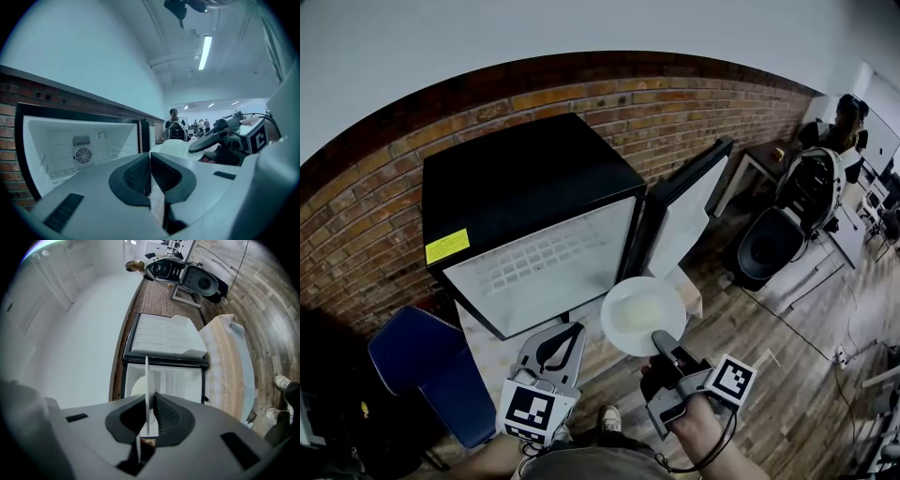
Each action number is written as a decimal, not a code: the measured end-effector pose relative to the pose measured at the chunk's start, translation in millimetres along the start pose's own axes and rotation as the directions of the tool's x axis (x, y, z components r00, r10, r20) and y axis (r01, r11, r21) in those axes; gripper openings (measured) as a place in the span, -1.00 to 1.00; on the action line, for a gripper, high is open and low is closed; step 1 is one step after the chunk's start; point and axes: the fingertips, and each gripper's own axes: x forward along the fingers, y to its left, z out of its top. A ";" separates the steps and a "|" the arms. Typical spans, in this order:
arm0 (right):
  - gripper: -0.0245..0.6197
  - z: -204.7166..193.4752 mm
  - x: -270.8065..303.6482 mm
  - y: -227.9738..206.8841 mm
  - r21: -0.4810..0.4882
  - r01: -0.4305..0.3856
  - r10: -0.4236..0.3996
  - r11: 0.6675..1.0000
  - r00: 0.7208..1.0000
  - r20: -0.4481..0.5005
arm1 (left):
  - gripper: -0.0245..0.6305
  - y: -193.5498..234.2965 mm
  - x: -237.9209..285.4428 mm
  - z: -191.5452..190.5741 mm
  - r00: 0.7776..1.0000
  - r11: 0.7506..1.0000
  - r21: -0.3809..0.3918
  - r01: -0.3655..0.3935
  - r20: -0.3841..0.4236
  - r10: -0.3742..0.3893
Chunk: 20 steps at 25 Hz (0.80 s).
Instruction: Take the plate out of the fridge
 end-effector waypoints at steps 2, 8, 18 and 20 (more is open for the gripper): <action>-0.80 0.6 -3.2 -6.8 0.007 0.009 -0.009 1.000 1.000 0.001 | -0.86 -3.4 2.1 -4.0 1.000 1.000 -0.010 0.008 -0.014 -0.008; -0.80 1.1 -5.8 -15.0 0.039 0.005 -0.005 0.999 1.000 -0.003 | -0.86 -7.8 6.5 -5.4 1.000 1.000 0.011 0.023 -0.016 -0.022; -0.80 -6.2 -1.3 -9.5 0.045 -0.014 0.015 0.999 1.000 -0.025 | -0.86 -6.5 2.1 -13.3 0.999 1.000 0.020 0.018 -0.042 -0.017; -0.80 -7.3 -0.1 -8.2 0.043 -0.017 0.018 0.999 0.999 -0.026 | -0.86 -5.2 1.1 -13.8 0.999 1.000 0.019 0.017 -0.043 -0.016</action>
